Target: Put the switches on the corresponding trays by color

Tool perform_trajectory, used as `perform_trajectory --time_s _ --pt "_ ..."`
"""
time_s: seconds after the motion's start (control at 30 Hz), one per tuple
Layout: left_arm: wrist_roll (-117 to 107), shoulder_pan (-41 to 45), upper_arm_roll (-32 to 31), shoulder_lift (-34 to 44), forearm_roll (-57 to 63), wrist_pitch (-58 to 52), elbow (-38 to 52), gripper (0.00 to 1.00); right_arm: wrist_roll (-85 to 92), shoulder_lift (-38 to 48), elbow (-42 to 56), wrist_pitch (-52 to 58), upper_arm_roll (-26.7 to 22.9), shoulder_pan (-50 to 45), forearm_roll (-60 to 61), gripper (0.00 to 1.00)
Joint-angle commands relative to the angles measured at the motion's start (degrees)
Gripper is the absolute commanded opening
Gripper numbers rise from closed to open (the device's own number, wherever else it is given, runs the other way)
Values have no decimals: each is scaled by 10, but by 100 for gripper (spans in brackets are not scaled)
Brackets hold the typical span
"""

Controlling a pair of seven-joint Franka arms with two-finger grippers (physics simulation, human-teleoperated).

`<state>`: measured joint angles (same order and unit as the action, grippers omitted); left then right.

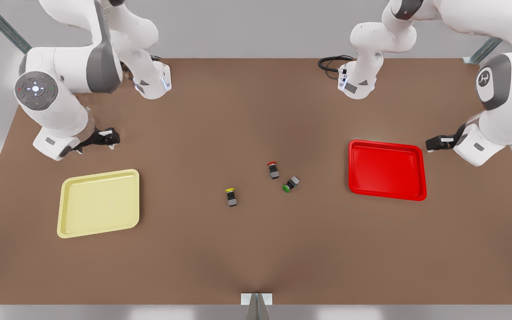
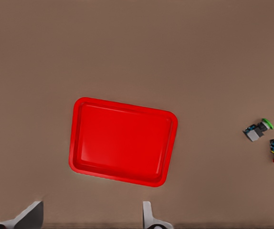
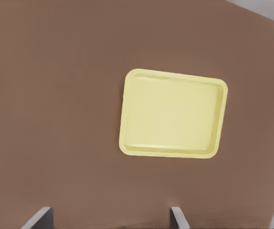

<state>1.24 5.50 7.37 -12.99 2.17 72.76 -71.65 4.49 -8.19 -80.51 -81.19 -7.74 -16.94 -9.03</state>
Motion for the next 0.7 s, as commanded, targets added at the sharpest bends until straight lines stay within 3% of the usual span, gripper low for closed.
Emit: perform_trajectory --time_s 0.0,0.17,0.27,0.5,0.67 --pt "5 -3 3 0 -7 -2 0 100 0 -1 0 0 1 -33 1 100" --pt "-2 3 -9 -5 -5 -2 -1 100 -2 -51 2 -16 7 -50 5 100" --pt "-75 5 -53 -15 -1 3 -8 100 -122 -165 3 -143 53 -118 17 100" --pt "-329 53 -139 -92 0 62 -1 100 -271 -308 2 -341 53 -196 92 100" --pt "-506 133 -150 -116 9 73 -1 100 -298 -369 6 -429 51 -209 90 100"
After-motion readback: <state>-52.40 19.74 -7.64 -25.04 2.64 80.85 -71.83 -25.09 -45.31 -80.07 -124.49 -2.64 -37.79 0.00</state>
